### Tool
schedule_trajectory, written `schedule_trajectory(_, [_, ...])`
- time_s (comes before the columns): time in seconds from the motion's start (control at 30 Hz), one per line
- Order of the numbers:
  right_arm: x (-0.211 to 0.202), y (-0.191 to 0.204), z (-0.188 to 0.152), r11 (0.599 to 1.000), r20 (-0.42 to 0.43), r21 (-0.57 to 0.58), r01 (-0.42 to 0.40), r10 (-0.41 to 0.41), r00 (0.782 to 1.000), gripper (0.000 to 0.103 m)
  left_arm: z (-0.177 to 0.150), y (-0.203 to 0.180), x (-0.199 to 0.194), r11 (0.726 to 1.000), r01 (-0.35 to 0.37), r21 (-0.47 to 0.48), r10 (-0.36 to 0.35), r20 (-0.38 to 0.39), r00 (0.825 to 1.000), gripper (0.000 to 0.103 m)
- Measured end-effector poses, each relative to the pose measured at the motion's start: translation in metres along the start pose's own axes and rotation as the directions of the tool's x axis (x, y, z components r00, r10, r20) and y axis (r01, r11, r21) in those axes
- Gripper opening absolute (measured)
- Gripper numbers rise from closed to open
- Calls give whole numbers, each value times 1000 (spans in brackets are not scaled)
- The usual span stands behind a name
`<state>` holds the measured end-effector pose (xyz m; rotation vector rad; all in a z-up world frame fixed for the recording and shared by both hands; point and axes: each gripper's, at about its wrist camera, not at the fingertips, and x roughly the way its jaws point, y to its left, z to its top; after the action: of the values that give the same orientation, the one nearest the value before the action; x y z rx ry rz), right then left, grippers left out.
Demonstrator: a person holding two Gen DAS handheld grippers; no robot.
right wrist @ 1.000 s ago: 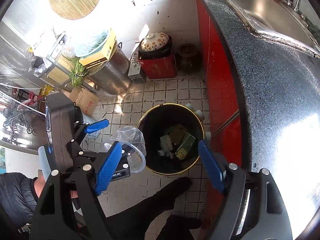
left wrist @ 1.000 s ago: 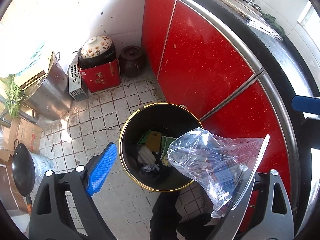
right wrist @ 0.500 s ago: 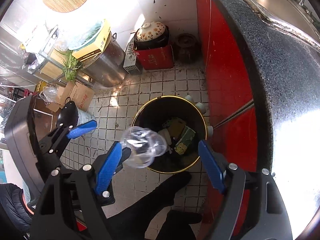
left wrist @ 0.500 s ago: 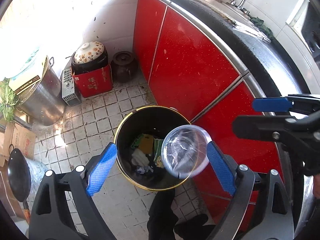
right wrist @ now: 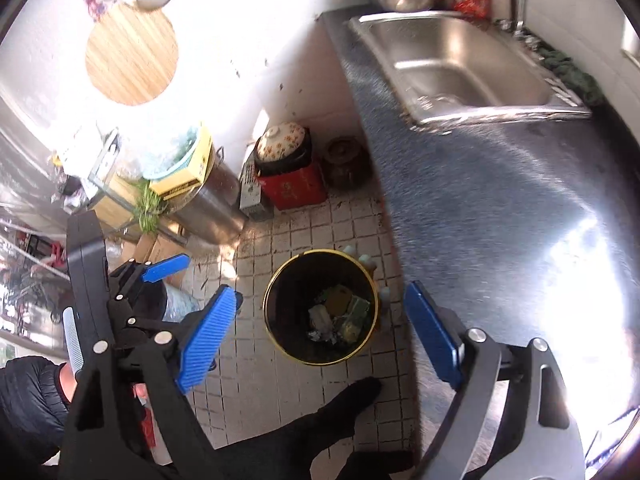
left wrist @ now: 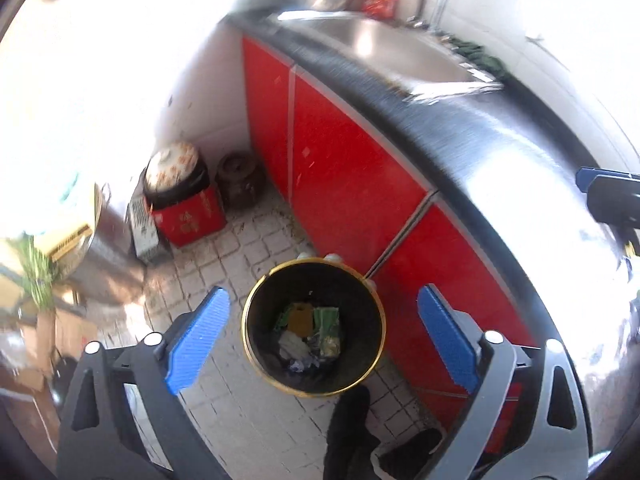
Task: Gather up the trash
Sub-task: 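Return both grippers to the counter toward the toothpaste tube and foil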
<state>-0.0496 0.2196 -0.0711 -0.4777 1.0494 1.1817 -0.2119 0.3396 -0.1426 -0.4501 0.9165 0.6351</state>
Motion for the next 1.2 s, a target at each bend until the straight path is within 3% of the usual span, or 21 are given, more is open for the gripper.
schedule_trajectory(0.13, [-71, -51, -26, 981, 99, 137, 139, -153, 983, 86, 31, -63, -20, 983, 106, 148, -112, 34, 993, 96])
schedule_trajectory(0.23, [-124, -92, -55, 928, 141, 275, 252, -298, 944, 86, 52, -128, -22, 935, 212, 283, -228, 24, 973, 96])
schedule_trajectory(0.37, [-192, -139, -108, 803, 141, 474, 361, -474, 869, 87, 62, -227, -26, 816, 336, 471, -369, -24, 929, 96])
schedule_trajectory(0.5, [-251, -173, -178, 639, 87, 646, 418, -605, 792, 87, 50, -316, -40, 681, 426, 595, -466, -97, 880, 96])
schedule_trajectory(0.63, [-285, -188, -242, 494, 16, 757, 428, -669, 743, 87, 27, -381, -46, 571, 468, 675, -503, -163, 849, 96])
schedule_trajectory(0.73, [-300, -190, -281, 415, -26, 806, 422, -688, 726, 87, 11, -415, -47, 519, 482, 706, -506, -201, 839, 96])
schedule_trajectory(0.9, [-314, -197, -322, 338, -57, 855, 393, -692, 719, 87, -2, -442, -45, 455, 460, 763, -491, -217, 844, 96])
schedule_trajectory(1.1, [-307, -214, -340, 290, -92, 877, 382, -681, 727, 87, -6, -455, -17, 438, 435, 787, -442, -233, 866, 96])
schedule_trajectory(1.2, [-295, -229, -347, 271, -118, 884, 380, -659, 743, 87, -8, -459, 6, 436, 421, 796, -408, -242, 880, 96])
